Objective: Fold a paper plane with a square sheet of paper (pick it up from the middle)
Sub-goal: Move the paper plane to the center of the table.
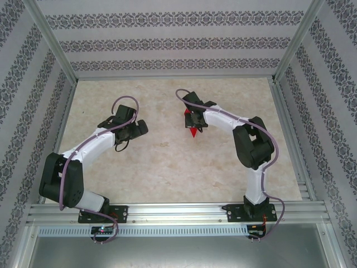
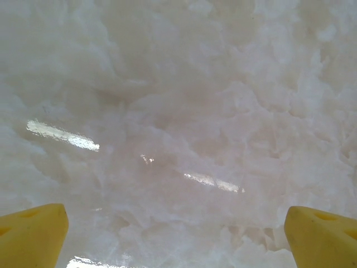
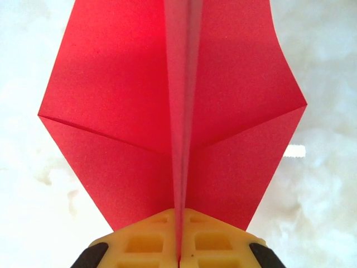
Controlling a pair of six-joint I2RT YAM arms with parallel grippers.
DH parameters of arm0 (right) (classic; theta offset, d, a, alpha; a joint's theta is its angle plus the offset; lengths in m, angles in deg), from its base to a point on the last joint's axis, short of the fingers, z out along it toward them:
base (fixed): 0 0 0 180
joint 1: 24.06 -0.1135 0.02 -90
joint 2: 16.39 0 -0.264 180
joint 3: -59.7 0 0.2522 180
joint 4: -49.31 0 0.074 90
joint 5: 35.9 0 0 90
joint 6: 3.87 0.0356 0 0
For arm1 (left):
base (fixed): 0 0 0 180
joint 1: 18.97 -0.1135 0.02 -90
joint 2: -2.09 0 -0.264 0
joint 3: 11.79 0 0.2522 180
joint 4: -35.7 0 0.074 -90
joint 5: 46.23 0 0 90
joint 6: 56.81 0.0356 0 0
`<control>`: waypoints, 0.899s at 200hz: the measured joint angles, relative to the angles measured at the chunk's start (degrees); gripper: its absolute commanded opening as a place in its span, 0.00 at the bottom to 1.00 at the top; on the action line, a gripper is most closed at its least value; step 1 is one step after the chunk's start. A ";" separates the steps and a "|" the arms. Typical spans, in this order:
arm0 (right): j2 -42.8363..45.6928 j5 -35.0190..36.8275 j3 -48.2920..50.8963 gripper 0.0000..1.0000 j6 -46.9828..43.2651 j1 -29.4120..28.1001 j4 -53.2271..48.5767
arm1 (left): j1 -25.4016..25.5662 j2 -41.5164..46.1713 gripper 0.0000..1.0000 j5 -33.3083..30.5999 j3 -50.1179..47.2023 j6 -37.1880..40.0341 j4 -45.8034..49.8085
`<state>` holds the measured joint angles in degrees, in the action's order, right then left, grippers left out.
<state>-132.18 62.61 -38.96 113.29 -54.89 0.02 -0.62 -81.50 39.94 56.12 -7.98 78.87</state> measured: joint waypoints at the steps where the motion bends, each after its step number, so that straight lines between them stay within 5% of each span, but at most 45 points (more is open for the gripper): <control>1: -0.13 -0.07 -0.13 0.07 -0.04 0.07 0.00 | -0.04 0.02 1.00 -0.04 0.00 0.07 0.00; 125: -9.22 -1.16 -7.10 0.16 -3.32 1.11 -2.43 | -2.19 5.38 1.00 -5.95 -2.62 8.02 -2.93; 155: -8.90 -1.33 -7.63 0.30 -2.93 1.11 -3.58 | -2.34 8.63 1.00 -8.81 -2.93 10.32 -4.15; 180: -5.81 -1.09 -8.02 0.58 -2.16 1.25 -5.14 | -2.82 12.20 1.00 -12.15 -3.17 12.26 -4.94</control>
<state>-137.99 61.52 -46.99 111.12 -53.65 -5.12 -3.44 -69.30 27.79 52.95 4.28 73.93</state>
